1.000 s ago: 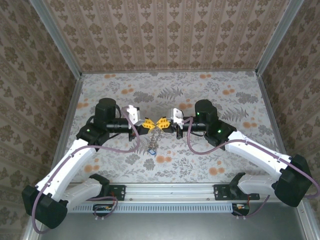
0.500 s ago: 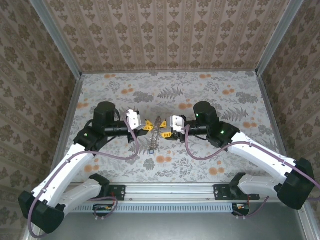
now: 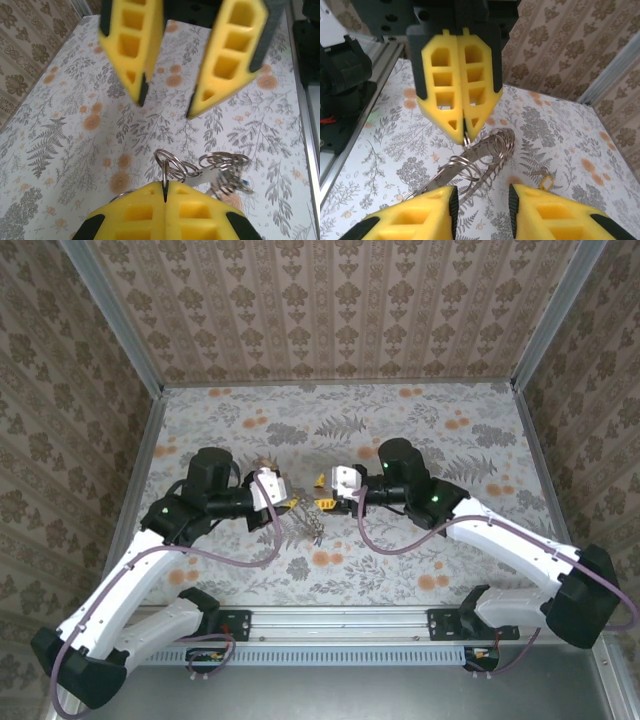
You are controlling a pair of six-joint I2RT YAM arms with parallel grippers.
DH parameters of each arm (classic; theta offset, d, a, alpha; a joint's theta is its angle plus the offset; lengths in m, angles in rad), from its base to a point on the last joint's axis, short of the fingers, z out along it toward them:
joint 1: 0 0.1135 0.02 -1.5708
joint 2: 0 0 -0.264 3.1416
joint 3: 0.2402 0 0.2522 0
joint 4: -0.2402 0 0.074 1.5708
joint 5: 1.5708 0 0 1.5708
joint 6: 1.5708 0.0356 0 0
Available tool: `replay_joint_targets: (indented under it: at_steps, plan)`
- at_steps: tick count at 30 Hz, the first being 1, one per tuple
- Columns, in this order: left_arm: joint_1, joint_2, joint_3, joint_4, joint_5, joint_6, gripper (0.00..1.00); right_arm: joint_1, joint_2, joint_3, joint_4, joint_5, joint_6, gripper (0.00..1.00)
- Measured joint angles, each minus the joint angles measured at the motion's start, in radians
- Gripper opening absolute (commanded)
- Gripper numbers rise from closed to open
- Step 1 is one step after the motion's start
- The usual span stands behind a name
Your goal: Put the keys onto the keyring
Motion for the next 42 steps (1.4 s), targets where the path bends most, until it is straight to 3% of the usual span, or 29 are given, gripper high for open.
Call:
replay_joint_targets:
  at_steps: [6, 15, 23, 29, 42]
  plan:
    - [0.000, -0.006, 0.010, -0.086, 0.002, 0.060, 0.00, 0.068, 0.080, 0.095, -0.088, 0.015, -0.105, 0.22]
    - [0.000, -0.010, 0.010, -0.130, 0.030, 0.086, 0.00, 0.092, 0.094, 0.139, -0.195, 0.040, -0.216, 0.32]
    - [0.000, -0.019, 0.009, -0.121, 0.069, 0.086, 0.00, 0.101, 0.104, 0.139, -0.228, 0.048, -0.238, 0.25]
    - [0.000, -0.019, 0.009, -0.121, 0.079, 0.086, 0.00, 0.103, 0.104, 0.141, -0.260, 0.048, -0.264, 0.29]
    - [0.000, -0.018, 0.008, -0.090, 0.098, 0.082, 0.00, 0.050, 0.057, 0.141, -0.240, 0.044, -0.247, 0.27]
